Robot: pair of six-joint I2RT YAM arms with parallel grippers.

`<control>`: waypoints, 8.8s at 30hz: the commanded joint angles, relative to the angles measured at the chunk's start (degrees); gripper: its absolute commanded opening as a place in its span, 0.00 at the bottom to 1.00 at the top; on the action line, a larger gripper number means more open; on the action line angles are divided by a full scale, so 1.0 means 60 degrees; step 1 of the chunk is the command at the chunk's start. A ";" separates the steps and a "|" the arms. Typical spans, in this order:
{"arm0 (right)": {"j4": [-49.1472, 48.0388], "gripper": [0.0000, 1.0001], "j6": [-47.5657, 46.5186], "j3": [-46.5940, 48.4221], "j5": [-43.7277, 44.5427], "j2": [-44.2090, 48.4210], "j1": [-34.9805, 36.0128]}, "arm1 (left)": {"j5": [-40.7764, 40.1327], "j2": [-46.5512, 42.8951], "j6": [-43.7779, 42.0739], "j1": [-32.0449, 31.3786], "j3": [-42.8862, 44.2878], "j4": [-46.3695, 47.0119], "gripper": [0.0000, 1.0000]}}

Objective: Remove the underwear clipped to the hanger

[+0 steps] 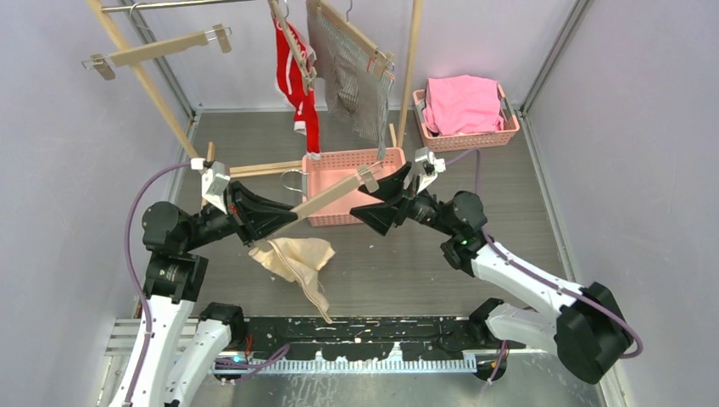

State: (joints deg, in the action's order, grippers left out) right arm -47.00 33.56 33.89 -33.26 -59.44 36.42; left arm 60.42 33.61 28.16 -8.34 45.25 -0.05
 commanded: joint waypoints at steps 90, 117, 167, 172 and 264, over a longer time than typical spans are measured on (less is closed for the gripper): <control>-0.4430 0.01 0.0501 0.0944 0.1778 0.0093 0.1203 | -0.4195 -0.0466 -0.1252 -0.3122 -0.1118 0.0858 0.66; -0.4501 0.01 0.0820 0.0932 0.1488 -0.0195 0.1212 | -0.2679 0.0429 -0.0618 -0.3122 -0.0192 0.2526 0.58; -0.2928 0.58 -0.0053 0.1256 0.2095 -0.0386 0.1248 | -0.3455 0.0274 -0.2019 -0.3430 0.1703 -0.1712 0.00; -0.1928 0.99 -0.0540 0.1253 0.2325 -0.0195 0.1246 | -0.4116 -0.0042 -0.1937 -0.3430 0.2067 -0.2611 0.00; 0.4984 1.00 -0.5178 0.4547 0.9294 -0.6644 0.1253 | -0.9968 0.8372 -0.4659 0.1168 1.3078 -0.8144 0.00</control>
State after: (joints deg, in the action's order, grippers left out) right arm -12.25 2.70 61.87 21.52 -102.87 43.70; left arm -0.75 83.57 -0.86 -2.79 118.78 -54.39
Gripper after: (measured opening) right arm 0.987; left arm 0.087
